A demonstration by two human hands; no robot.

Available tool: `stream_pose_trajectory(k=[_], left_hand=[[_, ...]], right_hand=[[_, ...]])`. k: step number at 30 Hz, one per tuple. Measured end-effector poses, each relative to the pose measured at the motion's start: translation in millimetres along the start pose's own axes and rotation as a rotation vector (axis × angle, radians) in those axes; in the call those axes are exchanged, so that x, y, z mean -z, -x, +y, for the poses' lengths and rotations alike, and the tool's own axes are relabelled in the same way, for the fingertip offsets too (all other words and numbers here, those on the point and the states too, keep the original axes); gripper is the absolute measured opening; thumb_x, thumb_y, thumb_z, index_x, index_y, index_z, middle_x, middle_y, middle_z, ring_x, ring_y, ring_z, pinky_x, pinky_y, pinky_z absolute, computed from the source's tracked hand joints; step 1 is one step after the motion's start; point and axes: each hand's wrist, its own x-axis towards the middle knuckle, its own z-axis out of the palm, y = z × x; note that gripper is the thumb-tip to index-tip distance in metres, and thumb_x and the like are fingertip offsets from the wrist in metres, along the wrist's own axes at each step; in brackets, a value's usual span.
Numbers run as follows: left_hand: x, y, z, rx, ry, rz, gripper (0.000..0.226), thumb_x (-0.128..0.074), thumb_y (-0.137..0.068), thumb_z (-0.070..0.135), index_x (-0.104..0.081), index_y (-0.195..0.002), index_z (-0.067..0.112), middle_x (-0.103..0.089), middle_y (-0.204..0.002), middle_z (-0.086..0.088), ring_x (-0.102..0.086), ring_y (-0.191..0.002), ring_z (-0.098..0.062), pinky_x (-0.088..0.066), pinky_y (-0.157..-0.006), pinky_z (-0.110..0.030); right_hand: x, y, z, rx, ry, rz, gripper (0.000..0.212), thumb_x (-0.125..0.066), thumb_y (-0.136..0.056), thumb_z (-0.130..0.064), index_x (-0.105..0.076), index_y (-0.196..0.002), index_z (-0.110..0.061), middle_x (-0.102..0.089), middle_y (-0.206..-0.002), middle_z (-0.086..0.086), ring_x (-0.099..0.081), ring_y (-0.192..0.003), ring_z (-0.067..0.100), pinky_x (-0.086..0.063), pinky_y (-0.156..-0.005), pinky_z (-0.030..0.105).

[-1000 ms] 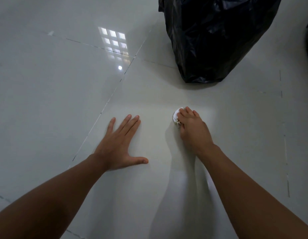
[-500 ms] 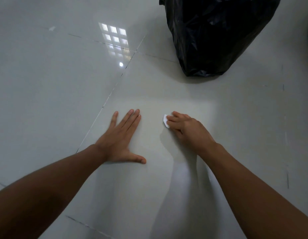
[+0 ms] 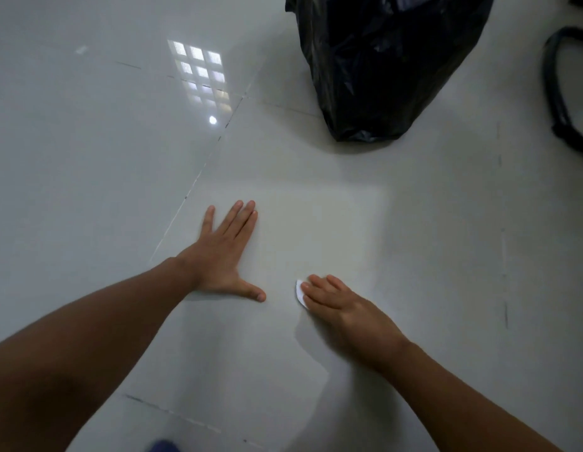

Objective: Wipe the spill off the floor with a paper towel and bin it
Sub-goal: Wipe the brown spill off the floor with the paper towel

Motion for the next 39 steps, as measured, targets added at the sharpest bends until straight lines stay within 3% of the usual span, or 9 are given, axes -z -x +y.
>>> stream_pose_trajectory(k=[3, 6, 9, 12, 16, 23, 29, 33, 39], left_hand=[[0, 0, 0, 0.001, 0.019, 0.026, 0.156, -0.037, -0.05, 0.107, 0.02, -0.155, 0.007, 0.03, -0.164, -0.007, 0.032, -0.149, -0.022, 0.013, -0.12, -0.063], [1, -1, 1, 0.002, 0.014, 0.035, 0.156, -0.037, -0.05, 0.107, 0.018, -0.156, 0.007, 0.029, -0.164, -0.007, 0.03, -0.15, -0.022, 0.011, -0.12, -0.063], [-1, -1, 1, 0.001, 0.02, 0.045, 0.156, -0.033, -0.049, 0.108, 0.017, -0.156, 0.007, 0.028, -0.164, -0.006, 0.028, -0.151, -0.021, 0.011, -0.121, -0.062], [-3, -1, 1, -0.004, 0.019, 0.05, 0.157, -0.027, -0.047, 0.11, 0.016, -0.156, 0.006, 0.027, -0.164, -0.006, 0.028, -0.151, -0.021, 0.011, -0.121, -0.061], [-4, 1, 3, 0.009, 0.047, 0.06, 0.157, -0.029, -0.046, 0.11, 0.013, -0.157, 0.009, 0.022, -0.166, -0.004, 0.025, -0.151, -0.018, 0.012, -0.122, -0.059], [-4, -1, -1, 0.003, 0.034, 0.11, 0.155, -0.035, -0.049, 0.109, 0.006, -0.159, 0.008, 0.015, -0.167, -0.003, 0.017, -0.154, -0.018, 0.008, -0.122, -0.059], [-7, -1, 0, -0.003, 0.037, 0.121, 0.153, -0.034, -0.051, 0.108, 0.007, -0.159, 0.008, 0.016, -0.168, -0.004, 0.017, -0.154, -0.019, 0.008, -0.122, -0.059], [-9, 0, 1, -0.002, 0.018, 0.128, 0.15, -0.035, -0.054, 0.107, 0.003, -0.159, 0.007, 0.01, -0.169, -0.006, 0.013, -0.155, -0.021, 0.005, -0.122, -0.061], [-11, -1, 2, -0.002, -0.003, 0.156, 0.146, -0.038, -0.058, 0.105, -0.005, -0.159, 0.006, 0.0, -0.169, -0.008, 0.004, -0.156, -0.021, -0.002, -0.122, -0.062]], right_hand=[[7, 30, 29, -0.197, 0.038, 0.1, 0.068, -0.06, -0.074, 0.014, -0.053, -0.138, -0.007, -0.049, -0.147, 0.008, -0.045, -0.137, 0.028, -0.018, -0.121, 0.035], [22, 26, 60, -0.582, 0.082, 0.244, 0.074, -0.051, -0.065, 0.021, -0.053, -0.136, 0.0, -0.054, -0.141, 0.019, -0.046, -0.133, 0.041, -0.016, -0.121, 0.037], [30, -14, 58, -0.805, -0.01, 0.212, 0.069, -0.048, -0.067, 0.016, -0.048, -0.136, 0.009, -0.049, -0.142, 0.028, -0.041, -0.135, 0.048, -0.023, -0.116, 0.049], [10, -28, 10, -0.639, -0.041, 0.218, 0.056, -0.051, -0.086, -0.013, -0.047, -0.138, 0.008, -0.047, -0.145, 0.025, -0.042, -0.137, 0.042, -0.028, -0.115, 0.051], [4, 33, -50, -0.472, -0.024, 0.098, 0.077, -0.042, -0.093, -0.059, -0.025, -0.154, -0.016, -0.021, -0.163, -0.004, -0.014, -0.151, 0.019, -0.014, -0.122, 0.041], [31, 15, 52, -0.97, -0.003, 0.197, 0.091, -0.021, -0.088, -0.068, -0.013, -0.155, -0.007, -0.013, -0.165, 0.01, -0.004, -0.151, 0.028, -0.007, -0.123, 0.043], [27, -78, 29, -0.648, -0.155, 0.128, 0.083, -0.029, -0.096, -0.059, -0.003, -0.155, -0.006, 0.002, -0.166, 0.007, 0.01, -0.151, 0.018, 0.004, -0.122, 0.033], [16, -45, -5, -0.474, -0.032, 0.031, 0.083, -0.025, -0.094, -0.062, -0.004, -0.156, -0.011, 0.001, -0.166, 0.003, 0.006, -0.151, 0.015, 0.0, -0.123, 0.039], [44, -4, 90, -0.984, 0.055, 0.102, 0.086, -0.008, -0.091, -0.064, -0.004, -0.155, -0.008, 0.0, -0.166, 0.008, 0.002, -0.152, 0.022, 0.001, -0.123, 0.046]])
